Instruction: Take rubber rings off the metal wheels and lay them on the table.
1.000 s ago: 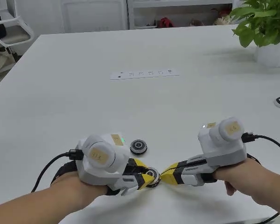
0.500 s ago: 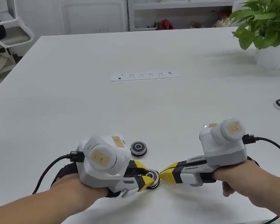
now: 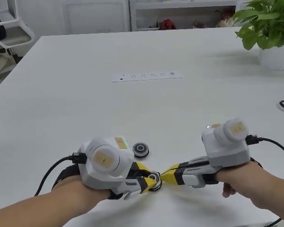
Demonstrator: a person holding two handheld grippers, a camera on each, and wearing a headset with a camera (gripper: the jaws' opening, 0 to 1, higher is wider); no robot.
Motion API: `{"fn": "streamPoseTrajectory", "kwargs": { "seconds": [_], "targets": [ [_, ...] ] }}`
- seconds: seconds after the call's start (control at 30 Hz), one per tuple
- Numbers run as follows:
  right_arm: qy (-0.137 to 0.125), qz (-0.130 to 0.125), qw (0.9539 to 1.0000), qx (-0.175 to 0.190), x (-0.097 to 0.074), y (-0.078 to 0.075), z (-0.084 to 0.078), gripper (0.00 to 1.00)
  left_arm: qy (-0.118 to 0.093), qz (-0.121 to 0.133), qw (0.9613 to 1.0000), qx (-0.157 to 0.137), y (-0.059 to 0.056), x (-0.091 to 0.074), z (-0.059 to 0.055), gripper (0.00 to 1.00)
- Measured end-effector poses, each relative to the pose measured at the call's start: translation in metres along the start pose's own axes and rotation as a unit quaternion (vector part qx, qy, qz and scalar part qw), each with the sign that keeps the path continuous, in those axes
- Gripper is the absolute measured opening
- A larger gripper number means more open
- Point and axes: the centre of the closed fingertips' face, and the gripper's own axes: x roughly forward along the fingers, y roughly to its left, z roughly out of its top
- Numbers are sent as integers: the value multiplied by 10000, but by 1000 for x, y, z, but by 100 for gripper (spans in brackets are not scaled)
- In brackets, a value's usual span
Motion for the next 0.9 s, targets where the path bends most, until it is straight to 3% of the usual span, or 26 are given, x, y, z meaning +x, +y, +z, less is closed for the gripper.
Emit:
{"fn": "streamPoseTrajectory", "kwargs": {
  "seconds": [0.9],
  "targets": [
    [-84,162,9998,32,3,8,4,0,43,41,10000,-32,1,0,0,13]
  ]
}}
